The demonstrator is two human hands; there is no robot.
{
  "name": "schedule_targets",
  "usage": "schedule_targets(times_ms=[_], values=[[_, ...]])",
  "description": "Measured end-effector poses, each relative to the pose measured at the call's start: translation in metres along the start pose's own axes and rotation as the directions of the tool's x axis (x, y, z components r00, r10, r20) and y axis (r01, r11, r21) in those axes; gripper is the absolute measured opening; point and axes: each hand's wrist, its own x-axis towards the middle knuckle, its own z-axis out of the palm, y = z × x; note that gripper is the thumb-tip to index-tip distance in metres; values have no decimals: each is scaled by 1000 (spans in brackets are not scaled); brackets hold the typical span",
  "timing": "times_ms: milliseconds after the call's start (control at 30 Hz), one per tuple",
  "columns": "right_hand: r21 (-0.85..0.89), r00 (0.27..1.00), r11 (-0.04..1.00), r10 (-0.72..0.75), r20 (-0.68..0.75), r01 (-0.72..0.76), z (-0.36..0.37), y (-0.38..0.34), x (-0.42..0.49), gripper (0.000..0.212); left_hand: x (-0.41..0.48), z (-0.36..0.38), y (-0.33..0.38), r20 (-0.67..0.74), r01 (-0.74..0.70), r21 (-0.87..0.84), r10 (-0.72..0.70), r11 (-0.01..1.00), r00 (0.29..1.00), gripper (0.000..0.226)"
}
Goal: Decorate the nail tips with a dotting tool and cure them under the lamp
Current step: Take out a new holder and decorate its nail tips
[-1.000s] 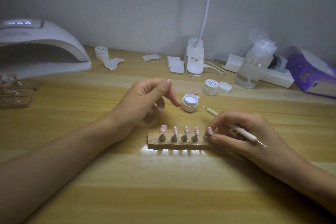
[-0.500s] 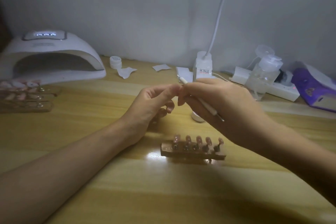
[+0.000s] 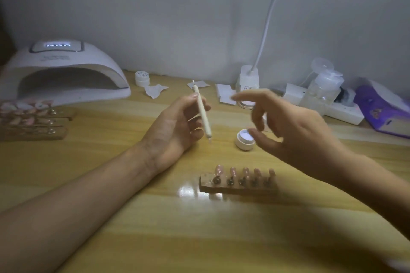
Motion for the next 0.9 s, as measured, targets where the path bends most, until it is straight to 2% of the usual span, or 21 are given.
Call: schedule_targets(times_ms=[67,133,167,200,267,333,433,533,700,800,900], values=[[242,979,950,179,95,-197,-2,19,-21,27,1,1,0,-9,18,-3,-18,1000,1000,17],[531,915,747,295,273,-400,-4,30,-41,20,0,2,0,5,26,33,-27,999,1000,18],[578,887,676,300,352,-458,-4,34,-49,24,0,3,-1,9,27,63,-28,998,1000,16],[567,869,669,276,411,-481,-3,36,-56,31,0,4,-1,8,28,94,-29,995,1000,14],[504,856,729,221,467,-463,1,36,-64,45,-1,6,-2,-1,31,146,-31,989,1000,16],[392,875,829,214,435,-398,7,32,-66,51,-1,7,-3,-9,33,178,-32,983,999,17],[317,923,896,206,326,-312,14,25,-65,39,-1,7,-3,-19,35,227,-32,973,999,18],[378,943,875,216,254,-302,16,21,-66,24,-1,6,-4,-23,14,272,-8,962,1000,20],[505,931,783,295,213,-364,2,35,-88,19,-3,6,-6,54,-59,395,41,917,998,22],[476,883,745,418,212,-467,-22,57,-118,22,-1,14,-9,168,-116,389,53,914,984,22],[429,795,685,586,156,-589,-50,88,-155,23,-1,41,-26,317,-167,430,25,887,948,33]])
